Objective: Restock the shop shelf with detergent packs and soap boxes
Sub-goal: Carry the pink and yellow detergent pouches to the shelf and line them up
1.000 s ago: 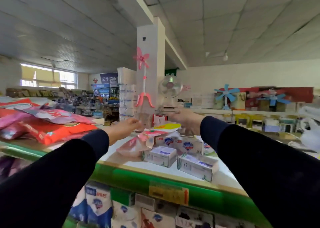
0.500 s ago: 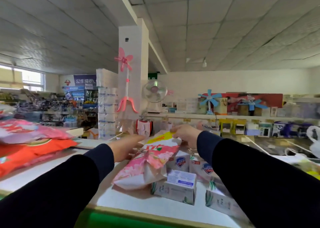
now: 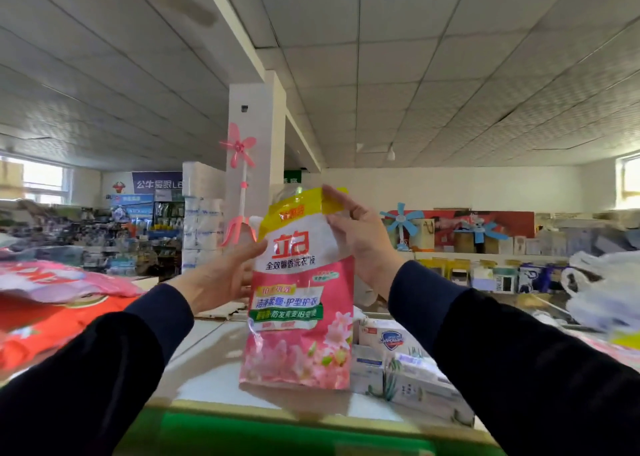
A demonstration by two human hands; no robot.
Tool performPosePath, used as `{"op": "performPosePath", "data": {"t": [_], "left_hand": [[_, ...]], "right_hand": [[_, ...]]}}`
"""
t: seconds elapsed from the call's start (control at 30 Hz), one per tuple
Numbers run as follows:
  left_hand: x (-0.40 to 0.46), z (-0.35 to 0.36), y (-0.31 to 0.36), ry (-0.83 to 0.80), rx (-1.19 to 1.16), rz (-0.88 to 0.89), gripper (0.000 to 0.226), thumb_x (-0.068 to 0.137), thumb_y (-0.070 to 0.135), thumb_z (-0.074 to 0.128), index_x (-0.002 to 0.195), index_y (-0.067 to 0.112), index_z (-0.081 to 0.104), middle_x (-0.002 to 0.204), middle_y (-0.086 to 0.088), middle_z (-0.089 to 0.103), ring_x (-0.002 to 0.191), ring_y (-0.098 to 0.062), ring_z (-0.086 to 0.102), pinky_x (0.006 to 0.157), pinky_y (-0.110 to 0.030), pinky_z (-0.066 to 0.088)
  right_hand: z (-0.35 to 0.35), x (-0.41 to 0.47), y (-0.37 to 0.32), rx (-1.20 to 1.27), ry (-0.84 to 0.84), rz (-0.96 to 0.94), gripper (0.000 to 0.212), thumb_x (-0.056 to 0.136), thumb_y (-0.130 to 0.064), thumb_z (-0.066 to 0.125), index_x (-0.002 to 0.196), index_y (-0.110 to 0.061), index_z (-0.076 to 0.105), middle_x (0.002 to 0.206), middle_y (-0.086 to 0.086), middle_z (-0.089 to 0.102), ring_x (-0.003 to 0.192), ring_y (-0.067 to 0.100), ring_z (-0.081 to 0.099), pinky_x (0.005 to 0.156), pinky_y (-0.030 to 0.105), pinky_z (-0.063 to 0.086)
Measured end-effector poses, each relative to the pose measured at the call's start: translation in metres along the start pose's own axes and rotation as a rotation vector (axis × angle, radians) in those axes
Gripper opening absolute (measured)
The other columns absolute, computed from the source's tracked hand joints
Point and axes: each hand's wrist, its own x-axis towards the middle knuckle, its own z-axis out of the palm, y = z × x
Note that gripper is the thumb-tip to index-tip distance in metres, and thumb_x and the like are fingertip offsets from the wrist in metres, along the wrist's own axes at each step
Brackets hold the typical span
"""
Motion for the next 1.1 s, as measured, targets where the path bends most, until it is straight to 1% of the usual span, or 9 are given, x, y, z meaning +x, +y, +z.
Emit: {"op": "performPosePath", "data": {"t": [0.17,0.3,0.4,0.53,0.67,0.77,0.87,0.97,1.1], "left_hand": [[-0.028,0.031,0.010,-0.026,-0.087,0.035,0.078,0.068,0.045,0.090,0.136,0.017,0.063,0.125,-0.020,0.071,0.103,-0.037,0.074,0.077,-0.048,0.062],[-0.041,0.081,0.017,0.056,-0.141,0.110,0.059,0.083,0.027,0.074,0.138,0.010,0.059,0.120,-0.022,0.073,0.092,-0.036,0.076,0.068,-0.042,0.063],[-0.047,0.105,0.030,0.134,-0.136,0.190,0.057,0.083,0.024,0.071,0.137,0.009,0.060,0.124,-0.025,0.070,0.098,-0.039,0.074,0.078,-0.048,0.063],[-0.054,0.135,0.054,0.206,-0.092,0.187,0.063,0.080,0.027,0.074,0.138,0.007,0.060,0.126,-0.022,0.070,0.114,-0.043,0.067,0.102,-0.059,0.049],[-0.060,0.174,0.080,0.241,-0.085,0.218,0.055,0.077,0.031,0.075,0.129,0.012,0.066,0.104,-0.012,0.079,0.083,-0.029,0.078,0.072,-0.047,0.064],[-0.058,0.204,0.089,0.273,-0.125,0.240,0.029,0.085,0.031,0.074,0.111,0.021,0.067,0.086,-0.005,0.081,0.064,-0.022,0.077,0.046,-0.039,0.060],[-0.057,0.237,0.094,0.273,-0.139,0.252,0.018,0.090,0.029,0.072,0.107,0.026,0.066,0.089,-0.004,0.081,0.066,-0.022,0.078,0.047,-0.040,0.060],[-0.059,0.270,0.093,0.280,-0.135,0.216,0.027,0.089,0.029,0.073,0.114,0.023,0.063,0.091,-0.007,0.080,0.066,-0.022,0.078,0.057,-0.043,0.061],[-0.060,0.308,0.084,0.262,-0.126,0.177,0.020,0.092,0.027,0.071,0.109,0.027,0.060,0.079,-0.005,0.080,0.060,-0.022,0.077,0.048,-0.044,0.062]], "right_hand": [[-0.016,-0.026,-0.022,0.175,0.045,-0.015,0.048,0.098,0.016,0.046,0.138,-0.005,0.061,0.118,0.023,0.069,0.083,0.025,0.068,0.084,0.037,0.059],[-0.049,-0.041,-0.046,-0.002,-0.041,0.035,0.046,0.101,0.008,0.049,0.139,-0.014,0.062,0.110,0.011,0.071,0.084,0.022,0.069,0.072,0.030,0.061],[-0.103,-0.047,-0.082,-0.137,-0.105,0.027,0.039,0.100,-0.003,0.057,0.134,-0.020,0.066,0.126,0.003,0.066,0.105,0.022,0.064,0.089,0.035,0.055],[-0.197,-0.070,-0.119,-0.309,-0.012,0.061,0.031,0.101,-0.008,0.059,0.129,-0.018,0.068,0.131,0.006,0.065,0.111,0.022,0.062,0.093,0.037,0.050],[-0.272,-0.099,-0.133,-0.543,0.044,0.254,0.027,0.101,-0.011,0.060,0.127,-0.016,0.068,0.125,0.010,0.067,0.110,0.025,0.062,0.101,0.040,0.049],[-0.308,-0.119,-0.143,-0.769,0.066,0.417,0.025,0.103,-0.011,0.057,0.125,-0.017,0.068,0.120,0.007,0.068,0.100,0.020,0.064,0.088,0.034,0.053],[-0.331,-0.133,-0.156,-0.962,0.128,0.534,0.035,0.105,-0.010,0.053,0.138,-0.012,0.060,0.126,0.010,0.064,0.105,0.022,0.064,0.084,0.033,0.055],[-0.345,-0.144,-0.165,-1.148,0.190,0.556,0.041,0.105,-0.013,0.050,0.146,-0.007,0.052,0.146,0.014,0.054,0.130,0.034,0.054,0.101,0.040,0.047],[-0.367,-0.162,-0.158,-1.068,0.237,0.599,0.049,0.108,-0.010,0.045,0.155,-0.004,0.037,0.165,0.015,0.031,0.151,0.033,0.031,0.115,0.043,0.032]]}}
